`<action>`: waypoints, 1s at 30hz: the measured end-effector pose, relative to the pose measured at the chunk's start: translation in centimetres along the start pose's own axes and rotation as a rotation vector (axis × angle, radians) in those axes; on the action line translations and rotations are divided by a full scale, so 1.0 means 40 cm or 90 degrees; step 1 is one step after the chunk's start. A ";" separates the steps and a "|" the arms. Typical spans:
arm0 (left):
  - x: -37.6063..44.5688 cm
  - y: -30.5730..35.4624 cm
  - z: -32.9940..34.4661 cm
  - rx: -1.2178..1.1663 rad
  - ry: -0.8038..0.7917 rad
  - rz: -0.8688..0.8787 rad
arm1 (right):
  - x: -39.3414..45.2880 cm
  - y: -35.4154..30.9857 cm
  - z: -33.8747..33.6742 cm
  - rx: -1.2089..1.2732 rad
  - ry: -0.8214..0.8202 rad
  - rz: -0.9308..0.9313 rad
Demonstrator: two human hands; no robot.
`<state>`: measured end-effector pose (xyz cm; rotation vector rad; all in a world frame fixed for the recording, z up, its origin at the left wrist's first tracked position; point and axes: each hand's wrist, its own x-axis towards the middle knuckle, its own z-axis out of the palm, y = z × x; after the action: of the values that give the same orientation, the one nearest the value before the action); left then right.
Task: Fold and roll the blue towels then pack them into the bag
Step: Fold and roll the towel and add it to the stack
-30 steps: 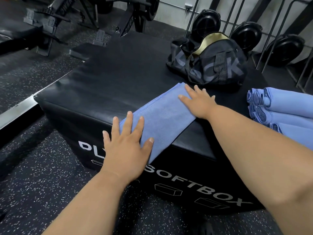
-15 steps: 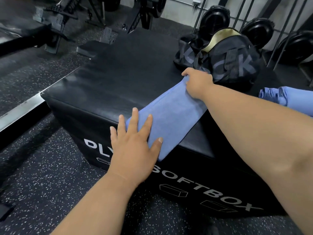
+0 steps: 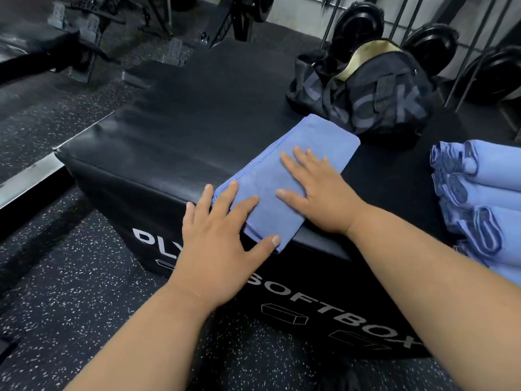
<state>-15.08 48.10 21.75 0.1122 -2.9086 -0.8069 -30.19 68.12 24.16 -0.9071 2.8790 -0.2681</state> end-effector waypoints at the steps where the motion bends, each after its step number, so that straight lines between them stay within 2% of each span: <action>1: -0.002 -0.001 -0.002 -0.030 0.008 -0.002 | -0.017 -0.008 0.004 -0.016 -0.012 -0.009; 4: 0.003 -0.012 -0.014 -0.148 0.074 -0.029 | -0.042 -0.046 0.005 -0.068 -0.050 -0.057; 6: 0.012 -0.027 -0.027 -0.168 0.116 -0.055 | -0.066 -0.079 0.008 -0.085 -0.068 -0.095; 9: 0.015 -0.036 -0.046 -0.143 0.090 -0.102 | -0.118 -0.124 0.021 -0.079 -0.079 -0.160; 12: 0.010 -0.034 -0.061 -0.097 0.042 -0.091 | -0.172 -0.160 0.042 -0.025 -0.061 -0.211; 15: 0.008 -0.036 -0.073 -0.051 0.017 -0.087 | -0.211 -0.169 0.070 0.019 -0.006 -0.230; 21: 0.011 -0.069 -0.077 0.023 0.023 -0.035 | -0.223 -0.166 0.122 -0.059 0.089 -0.197; 26: 0.011 -0.085 -0.061 -0.002 0.080 -0.019 | -0.195 -0.172 0.160 -0.038 0.249 -0.169; 30: 0.018 -0.095 -0.052 -0.021 0.117 -0.012 | -0.189 -0.184 0.149 0.019 0.291 -0.143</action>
<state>-15.35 43.73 21.64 0.2004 -2.7250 -0.8005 -18.97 65.75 20.20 -1.3180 3.1571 -0.6118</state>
